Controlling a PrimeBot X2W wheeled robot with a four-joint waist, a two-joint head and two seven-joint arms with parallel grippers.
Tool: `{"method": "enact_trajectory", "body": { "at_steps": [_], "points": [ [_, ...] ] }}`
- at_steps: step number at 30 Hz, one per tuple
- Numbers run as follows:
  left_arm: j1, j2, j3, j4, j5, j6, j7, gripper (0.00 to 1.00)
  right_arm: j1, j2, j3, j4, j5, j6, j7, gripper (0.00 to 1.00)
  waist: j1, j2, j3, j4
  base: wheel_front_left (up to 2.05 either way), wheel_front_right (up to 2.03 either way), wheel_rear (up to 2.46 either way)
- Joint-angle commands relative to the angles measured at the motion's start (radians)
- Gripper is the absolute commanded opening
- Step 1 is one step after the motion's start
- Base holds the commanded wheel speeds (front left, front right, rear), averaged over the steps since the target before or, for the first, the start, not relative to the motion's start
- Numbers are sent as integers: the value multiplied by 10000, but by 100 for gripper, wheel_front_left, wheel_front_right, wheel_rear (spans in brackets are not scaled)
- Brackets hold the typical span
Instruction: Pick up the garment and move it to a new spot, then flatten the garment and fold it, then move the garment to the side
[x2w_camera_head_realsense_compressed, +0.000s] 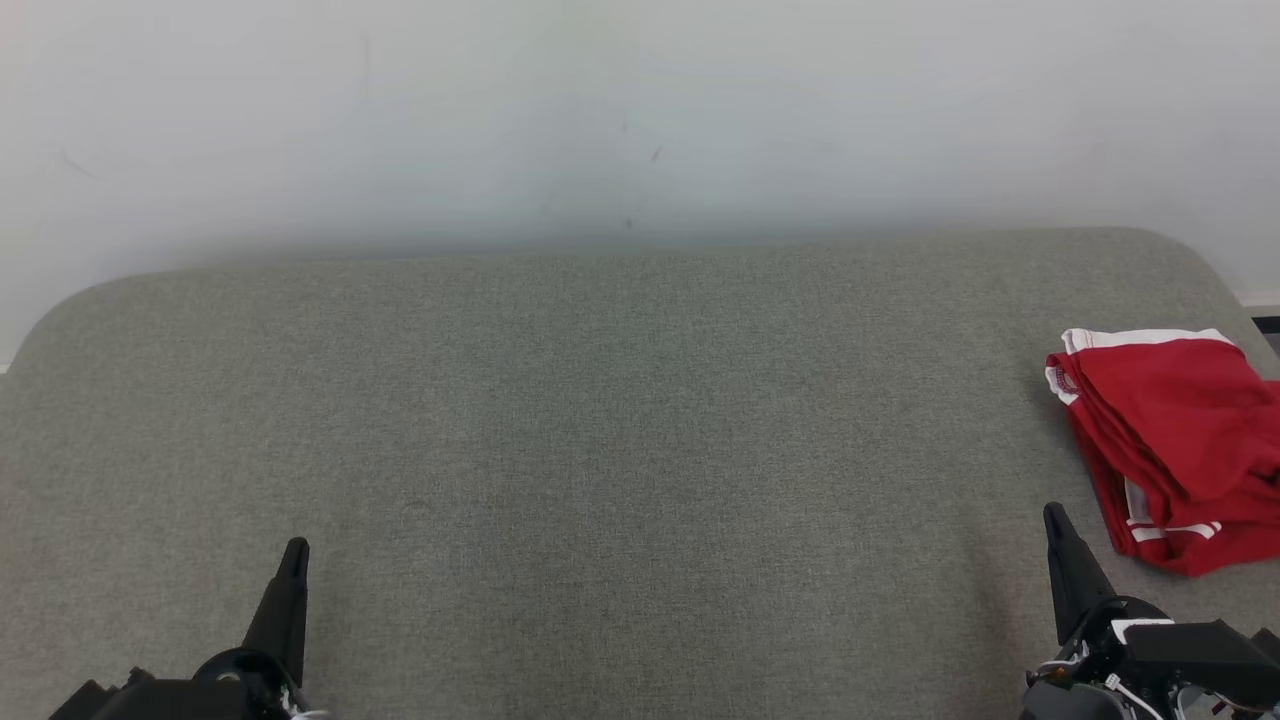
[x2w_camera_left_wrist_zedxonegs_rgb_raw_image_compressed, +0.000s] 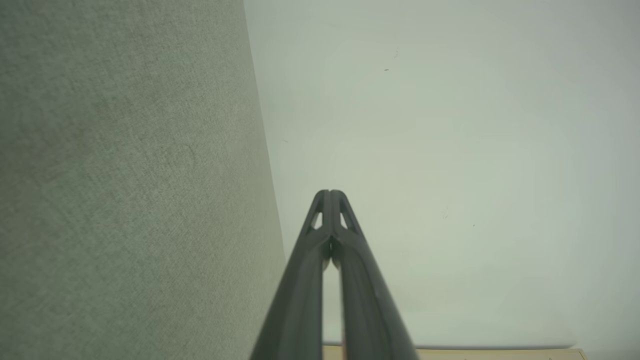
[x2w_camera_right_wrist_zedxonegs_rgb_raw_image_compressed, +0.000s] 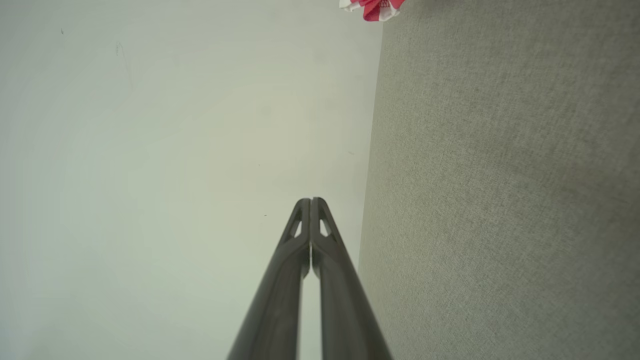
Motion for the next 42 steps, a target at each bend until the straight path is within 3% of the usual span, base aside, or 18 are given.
{"method": "enact_trajectory", "body": {
  "at_steps": [1, 42],
  "points": [
    [-111, 51, 29, 17, -45, -9, 30, 0, -65, 17, -21, -23, 10, -21, 26, 0, 0, 0, 0, 0, 0, 0, 0],
    [-110, 52, 28, 14, -46, -9, 29, 0, -64, 17, -18, -23, 12, -21, 24, 0, 0, 0, 0, 0, 0, 0, 0]
  ]
}}
